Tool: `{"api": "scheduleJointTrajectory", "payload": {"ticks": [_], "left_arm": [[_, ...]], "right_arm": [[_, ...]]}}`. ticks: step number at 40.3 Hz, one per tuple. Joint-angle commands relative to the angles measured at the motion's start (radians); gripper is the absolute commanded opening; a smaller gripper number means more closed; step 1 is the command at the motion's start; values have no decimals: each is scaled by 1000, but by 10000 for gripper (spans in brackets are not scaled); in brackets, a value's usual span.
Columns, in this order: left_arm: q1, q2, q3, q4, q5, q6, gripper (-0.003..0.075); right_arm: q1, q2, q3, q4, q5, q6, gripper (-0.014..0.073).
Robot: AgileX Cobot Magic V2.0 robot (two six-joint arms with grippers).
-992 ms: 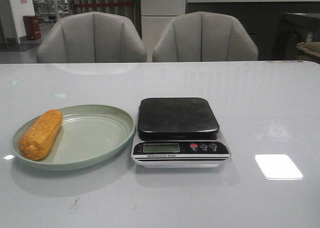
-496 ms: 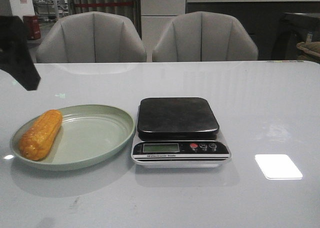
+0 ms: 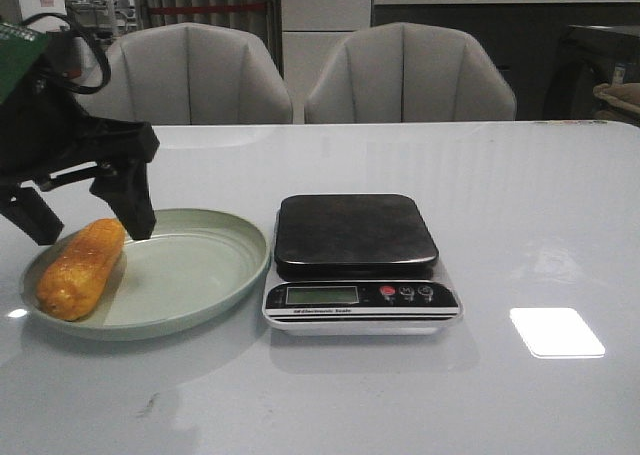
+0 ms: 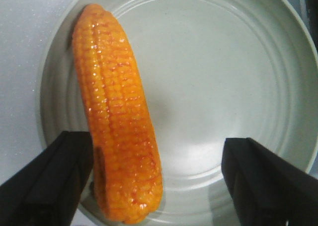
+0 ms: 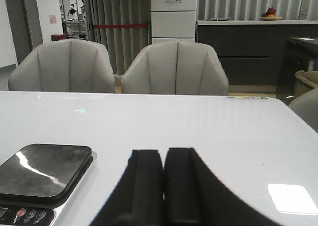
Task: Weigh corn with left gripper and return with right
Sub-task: 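Lower the left gripper onto the orange corn cob and grasp it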
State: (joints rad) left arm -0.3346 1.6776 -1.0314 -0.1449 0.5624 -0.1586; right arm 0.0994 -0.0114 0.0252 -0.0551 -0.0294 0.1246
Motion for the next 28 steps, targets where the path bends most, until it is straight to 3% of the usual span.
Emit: {"api": "scheduleJointTrajectory", "payload": {"ticks": [1,13,18,23,28], "left_arm": [[-6,11,-60,-16,-8,-13,586],[-6,126,-124,-42,48,-14,553],[-6,146,-128,-63,43,-14,379],[-6,148,-151,-65,50,-14,118],[-33,126,-214,-65,71,-7,134]], "right_arm": [[-8,-19,5,1,-75,-2,142],[-8,-19,5,1,-75,-2,142],[-8,-19,5,1,-75,-2,142],[-8,-19,5,1,-75,-2,142],[-8,-19,5,1,-75,-2,142]]}}
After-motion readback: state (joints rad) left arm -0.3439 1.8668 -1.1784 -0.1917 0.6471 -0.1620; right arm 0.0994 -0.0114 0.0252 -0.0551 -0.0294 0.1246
